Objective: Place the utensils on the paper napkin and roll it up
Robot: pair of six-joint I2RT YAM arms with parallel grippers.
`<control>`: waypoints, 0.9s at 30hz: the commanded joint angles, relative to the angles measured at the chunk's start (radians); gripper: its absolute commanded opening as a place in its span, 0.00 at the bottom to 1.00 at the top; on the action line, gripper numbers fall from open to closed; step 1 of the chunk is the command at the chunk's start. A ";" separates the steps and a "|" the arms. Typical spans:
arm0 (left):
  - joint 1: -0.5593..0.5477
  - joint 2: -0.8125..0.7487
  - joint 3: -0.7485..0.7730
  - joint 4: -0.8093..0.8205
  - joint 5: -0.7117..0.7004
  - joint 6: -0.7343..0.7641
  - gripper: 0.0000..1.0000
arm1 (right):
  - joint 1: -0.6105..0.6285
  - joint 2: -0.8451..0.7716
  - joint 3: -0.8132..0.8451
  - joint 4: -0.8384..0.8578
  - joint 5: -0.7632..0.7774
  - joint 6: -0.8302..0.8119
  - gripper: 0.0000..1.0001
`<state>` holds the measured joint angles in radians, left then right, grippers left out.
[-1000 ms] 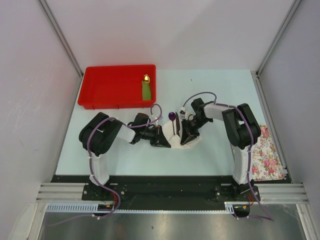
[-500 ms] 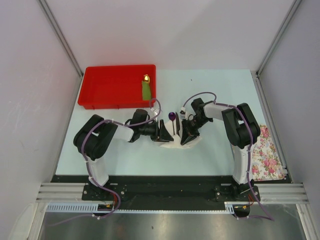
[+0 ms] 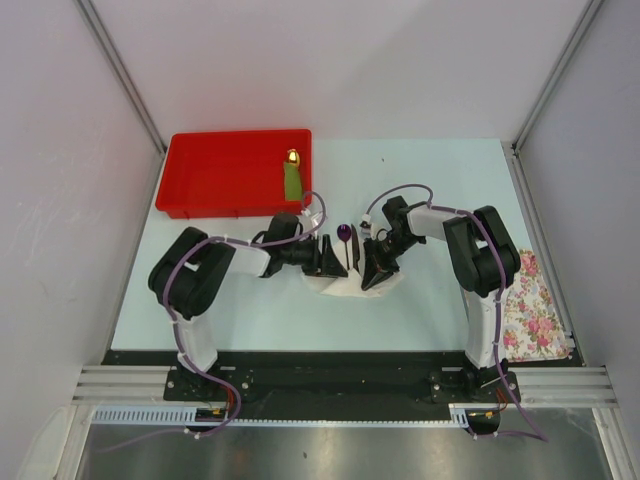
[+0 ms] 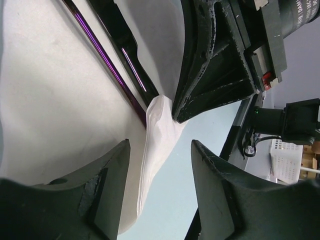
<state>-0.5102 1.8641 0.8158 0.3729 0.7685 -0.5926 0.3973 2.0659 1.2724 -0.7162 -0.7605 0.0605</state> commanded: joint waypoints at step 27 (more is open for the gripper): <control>0.030 0.001 -0.012 0.196 0.020 -0.064 0.49 | 0.005 0.059 0.012 0.058 0.113 -0.018 0.12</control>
<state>-0.5285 1.9015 0.8597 0.3565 0.7113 -0.5724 0.3969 2.0705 1.2789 -0.7231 -0.7605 0.0708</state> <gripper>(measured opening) 0.506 0.119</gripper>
